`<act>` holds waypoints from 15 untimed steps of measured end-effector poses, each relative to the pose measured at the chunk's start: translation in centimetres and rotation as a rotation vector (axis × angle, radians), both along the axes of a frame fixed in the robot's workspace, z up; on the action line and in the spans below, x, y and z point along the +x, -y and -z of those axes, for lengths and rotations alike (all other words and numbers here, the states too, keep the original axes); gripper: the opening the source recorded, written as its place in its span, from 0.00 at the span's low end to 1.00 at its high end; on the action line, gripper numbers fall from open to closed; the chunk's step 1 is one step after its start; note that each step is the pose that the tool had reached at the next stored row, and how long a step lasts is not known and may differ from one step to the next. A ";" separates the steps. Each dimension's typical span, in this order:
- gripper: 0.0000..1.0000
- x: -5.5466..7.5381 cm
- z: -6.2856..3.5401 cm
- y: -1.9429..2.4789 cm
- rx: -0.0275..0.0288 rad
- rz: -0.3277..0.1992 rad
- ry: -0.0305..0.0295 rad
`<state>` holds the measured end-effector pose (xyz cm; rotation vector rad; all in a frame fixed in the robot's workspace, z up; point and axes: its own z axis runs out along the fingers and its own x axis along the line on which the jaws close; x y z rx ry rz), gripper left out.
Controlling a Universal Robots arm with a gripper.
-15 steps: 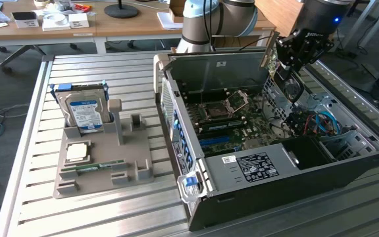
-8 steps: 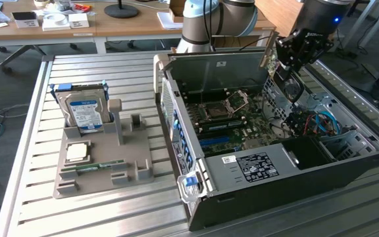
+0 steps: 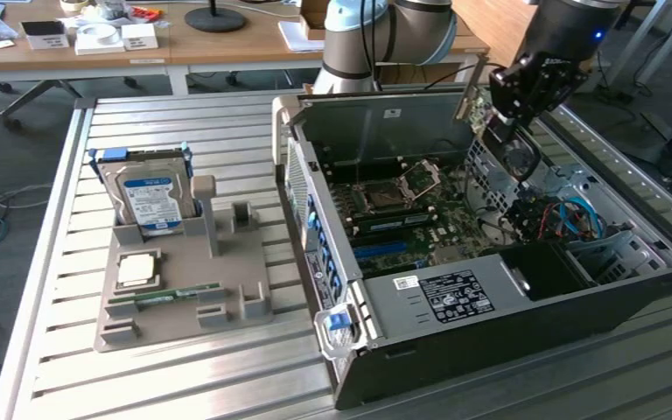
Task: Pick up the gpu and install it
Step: 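Insert the gpu into the slot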
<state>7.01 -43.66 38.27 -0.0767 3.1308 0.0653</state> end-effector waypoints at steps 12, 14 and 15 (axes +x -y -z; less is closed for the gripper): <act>0.27 -0.1 0.04 0.00 0.0000 -0.156 0.0000; 0.27 -0.1 0.05 0.00 0.0001 -0.182 0.0001; 0.27 -0.1 0.05 0.00 0.0000 -0.194 0.0000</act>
